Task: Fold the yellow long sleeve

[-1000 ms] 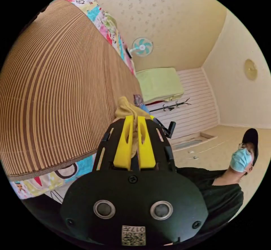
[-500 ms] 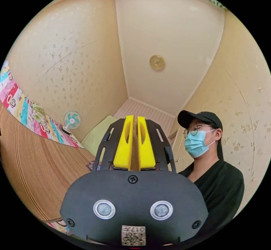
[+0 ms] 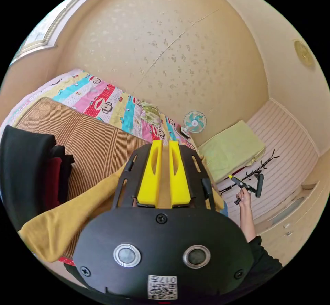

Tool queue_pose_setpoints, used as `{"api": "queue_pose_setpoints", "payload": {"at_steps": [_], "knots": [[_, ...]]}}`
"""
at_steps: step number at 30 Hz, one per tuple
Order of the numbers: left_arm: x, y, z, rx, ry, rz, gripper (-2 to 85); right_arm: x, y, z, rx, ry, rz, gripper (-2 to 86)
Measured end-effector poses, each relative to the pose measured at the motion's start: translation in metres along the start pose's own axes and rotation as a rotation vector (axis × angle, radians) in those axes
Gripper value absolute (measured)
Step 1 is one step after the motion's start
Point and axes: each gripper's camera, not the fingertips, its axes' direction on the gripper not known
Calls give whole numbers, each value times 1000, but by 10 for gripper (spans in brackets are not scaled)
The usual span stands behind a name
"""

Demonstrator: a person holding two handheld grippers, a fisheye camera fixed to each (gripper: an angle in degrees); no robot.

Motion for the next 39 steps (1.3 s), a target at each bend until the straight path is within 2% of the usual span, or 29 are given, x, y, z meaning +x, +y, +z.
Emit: {"api": "queue_pose_setpoints", "payload": {"at_steps": [1, 3, 5, 9, 11, 12, 13, 16, 18, 22, 23, 25, 27, 30, 32, 34, 35, 36, 39], "knots": [[-17, 18, 19, -51, -2, -3, 42, -2, 5, 15, -28, -42, -7, 90], [-37, 60, 46, -121, -47, 24, 45, -21, 53, 67, -53, -254, -119, 95], [-56, 130, 82, -255, -102, 81, 51, -35, 102, 116, -167, -328, -141, 96], [-79, 241, 130, -500, -159, 114, 52, -61, 237, 217, -400, -403, -153, 94], [-91, 304, 150, -673, -230, 98, 38, -63, 289, 236, -427, -380, -119, 84], [-90, 315, 145, -631, -225, 115, 32, -57, 317, 216, -261, -363, -90, 70], [-84, 332, 126, -533, -207, 146, 23, -55, 328, 212, -255, -332, -72, 63], [-74, 358, 106, -551, -219, 125, 13, -26, 353, 192, -315, -385, 74, 58], [-73, 365, 94, -550, -210, 66, 15, 19, 357, 173, -238, -422, 214, 82], [-86, 370, 79, -532, -164, -76, 27, 111, 338, 159, -131, -235, 407, 124], [-88, 369, 77, -531, -164, -94, 29, 147, 332, 161, -109, -179, 520, 132], [-90, 366, 72, -515, -172, -116, 32, 197, 329, 174, -83, -210, 686, 137], [-87, 363, 64, -483, -178, -126, 36, 245, 333, 207, -118, -335, 872, 123], [-80, 358, 47, -413, -220, -128, 37, 259, 335, 236, -122, -420, 899, 56], [-70, 354, 27, -352, -318, -103, 44, 258, 336, 237, -143, -443, 863, 39], [-67, 350, 7, -296, -364, -100, 58, 257, 335, 202, -35, -419, 819, 31], [-67, 347, -9, -256, -371, -107, 64, 254, 334, 167, 92, -413, 751, 28], [-68, 346, -16, -241, -370, -115, 66, 252, 336, 130, 188, -363, 685, 26], [-81, 341, -49, -196, -367, -180, 83, 262, 361, 67, 271, -119, 663, 25]]}}
